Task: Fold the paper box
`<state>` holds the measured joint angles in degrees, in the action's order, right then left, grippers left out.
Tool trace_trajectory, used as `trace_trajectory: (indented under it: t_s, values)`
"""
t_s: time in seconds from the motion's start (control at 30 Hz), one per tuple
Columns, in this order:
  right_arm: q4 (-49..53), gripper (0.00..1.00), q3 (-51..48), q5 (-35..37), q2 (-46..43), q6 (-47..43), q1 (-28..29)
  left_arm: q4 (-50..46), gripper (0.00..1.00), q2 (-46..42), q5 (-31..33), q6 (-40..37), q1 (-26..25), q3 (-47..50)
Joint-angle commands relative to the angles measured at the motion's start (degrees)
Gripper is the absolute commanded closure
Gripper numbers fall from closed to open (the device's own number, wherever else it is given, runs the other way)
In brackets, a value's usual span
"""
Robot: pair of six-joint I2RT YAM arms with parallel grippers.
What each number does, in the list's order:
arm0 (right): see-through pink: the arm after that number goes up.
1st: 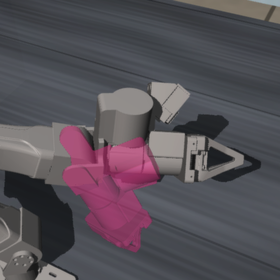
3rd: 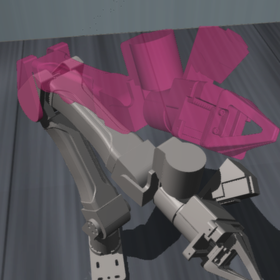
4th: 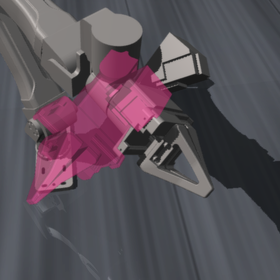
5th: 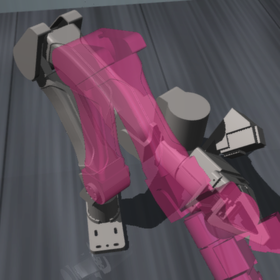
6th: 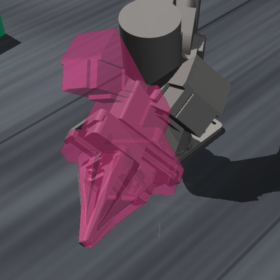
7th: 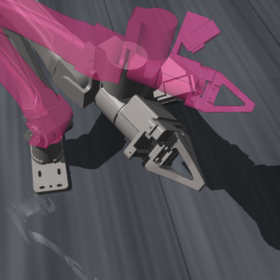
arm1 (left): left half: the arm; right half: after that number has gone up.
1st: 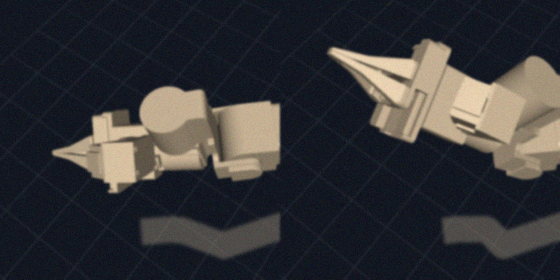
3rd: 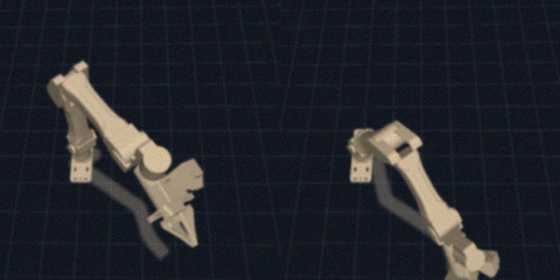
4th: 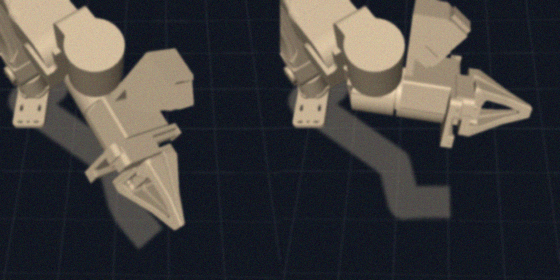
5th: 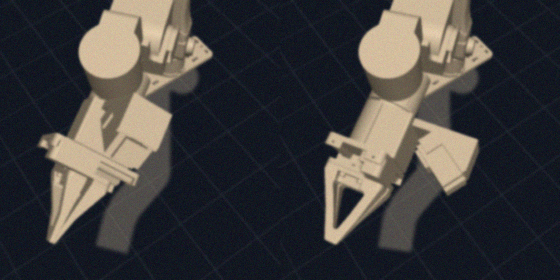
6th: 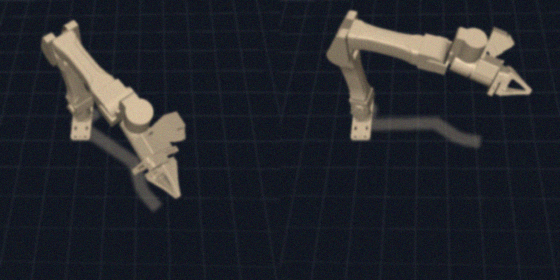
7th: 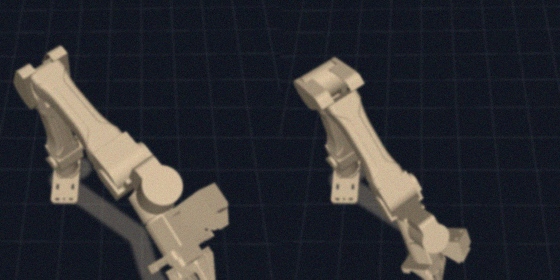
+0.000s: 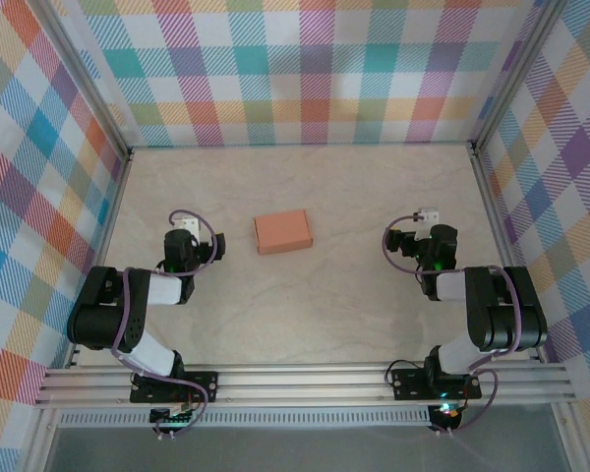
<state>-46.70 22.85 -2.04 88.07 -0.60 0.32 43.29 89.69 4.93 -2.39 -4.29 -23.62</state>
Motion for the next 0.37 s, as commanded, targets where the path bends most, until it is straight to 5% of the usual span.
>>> trace_trajectory:
  t_s: [0.0,0.33]
  values:
    - [-0.85,0.0,0.79,-0.94,-0.14,0.91,-0.33,1.48,0.0,-0.19,-1.19,0.53,0.66,-1.21]
    - [-1.1,0.0,0.62,-0.88,-0.16,0.87,-0.34,1.36,0.0,-0.06,-1.19,0.49,0.69,-1.2]
